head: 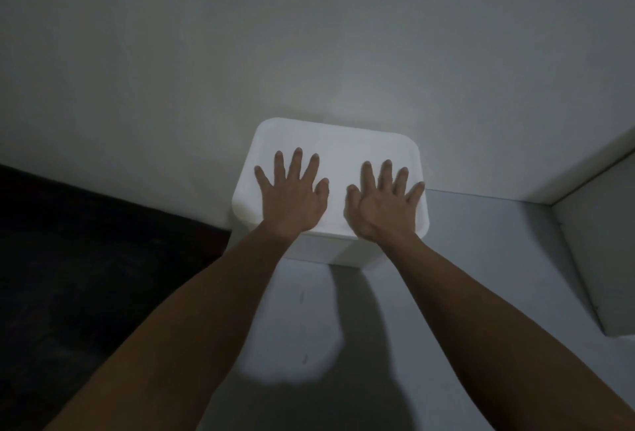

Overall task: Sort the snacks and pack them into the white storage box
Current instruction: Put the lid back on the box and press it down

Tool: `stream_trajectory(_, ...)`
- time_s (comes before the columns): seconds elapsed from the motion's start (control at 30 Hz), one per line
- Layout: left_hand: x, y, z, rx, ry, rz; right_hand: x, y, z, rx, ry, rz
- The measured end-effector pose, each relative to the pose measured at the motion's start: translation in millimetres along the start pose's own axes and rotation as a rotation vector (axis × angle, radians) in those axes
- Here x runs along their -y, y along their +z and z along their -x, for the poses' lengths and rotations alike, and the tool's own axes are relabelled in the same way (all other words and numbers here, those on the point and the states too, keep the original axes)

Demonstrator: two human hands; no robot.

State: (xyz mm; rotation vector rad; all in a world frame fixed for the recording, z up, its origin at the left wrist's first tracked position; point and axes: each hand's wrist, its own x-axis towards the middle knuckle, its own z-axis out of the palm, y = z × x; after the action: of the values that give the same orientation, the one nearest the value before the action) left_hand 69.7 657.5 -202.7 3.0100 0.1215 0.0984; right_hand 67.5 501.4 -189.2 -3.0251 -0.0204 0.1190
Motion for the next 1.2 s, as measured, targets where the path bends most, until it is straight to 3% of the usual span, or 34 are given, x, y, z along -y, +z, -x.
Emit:
stream_trajectory(0.33, 23, -6, -55, 0.028, 0.070, 0.018, 15, -4, -40, -0.062, 0.067, -0.031)
stream_trajectory(0.6, 17, -2, -88, -0.027, 0.300, -0.080, 18, -2, -78, -0.091, -0.033, -0.021)
stream_trajectory(1.0, 26, 4, -94, -0.016, 0.300, -0.051, 7, -4, -85, -0.171, -0.025, 0.026)
stream_trajectory(1.1, 40, 6, -93, -0.132, 0.163, -0.058, -12, -8, -83, -0.173, 0.110, -0.053)
stream_trajectory(1.2, 47, 3, -92, -0.119, -0.044, -0.071, -19, -9, -81, -0.134, 0.205, -0.168)
